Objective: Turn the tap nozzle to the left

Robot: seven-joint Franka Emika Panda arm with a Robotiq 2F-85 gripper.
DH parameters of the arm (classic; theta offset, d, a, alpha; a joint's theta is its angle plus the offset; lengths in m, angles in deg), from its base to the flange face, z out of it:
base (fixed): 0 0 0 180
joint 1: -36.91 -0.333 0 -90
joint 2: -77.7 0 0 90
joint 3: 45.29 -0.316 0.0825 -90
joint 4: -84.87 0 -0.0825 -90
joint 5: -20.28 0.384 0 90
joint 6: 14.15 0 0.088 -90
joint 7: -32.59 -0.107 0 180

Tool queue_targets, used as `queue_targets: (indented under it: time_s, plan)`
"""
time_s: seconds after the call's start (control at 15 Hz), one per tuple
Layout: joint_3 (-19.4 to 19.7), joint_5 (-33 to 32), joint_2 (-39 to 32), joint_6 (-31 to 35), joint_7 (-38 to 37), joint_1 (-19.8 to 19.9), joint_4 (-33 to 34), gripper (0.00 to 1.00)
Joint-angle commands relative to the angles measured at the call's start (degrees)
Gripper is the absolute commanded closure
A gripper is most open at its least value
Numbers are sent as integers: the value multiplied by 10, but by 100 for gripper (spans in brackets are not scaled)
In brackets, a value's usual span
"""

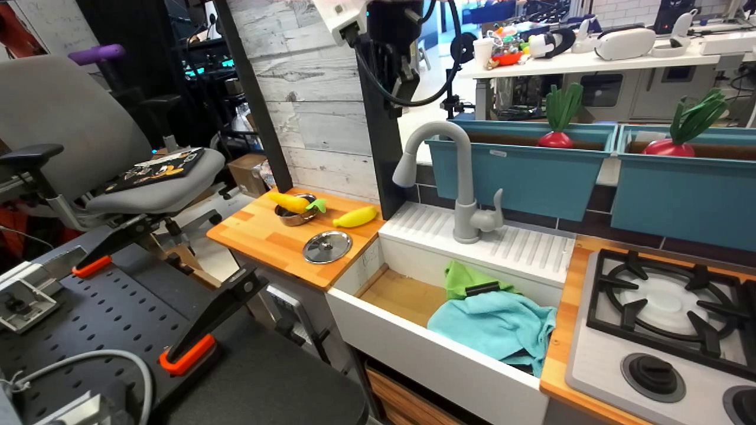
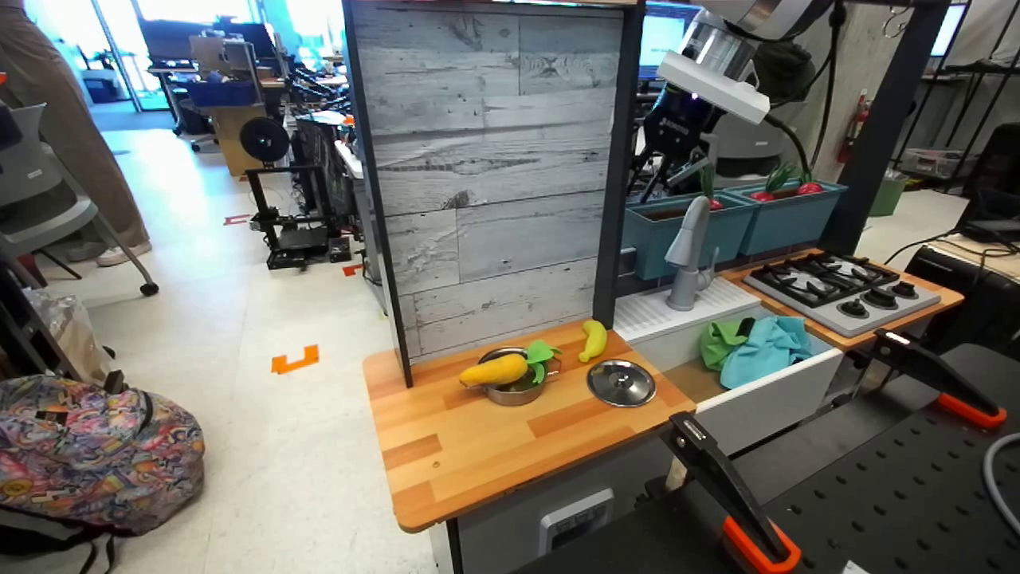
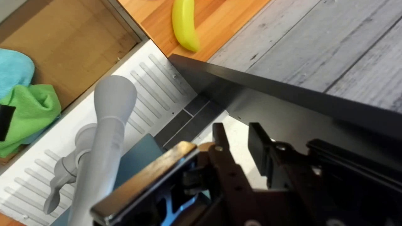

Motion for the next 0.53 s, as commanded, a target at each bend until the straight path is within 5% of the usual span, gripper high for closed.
queue_targets:
  time_s: [0.0,0.47]
  plan:
    - [-9,25,-15,-13,-2,6,33,58]
    - [2,21,30,-7,7,14,-19,0]
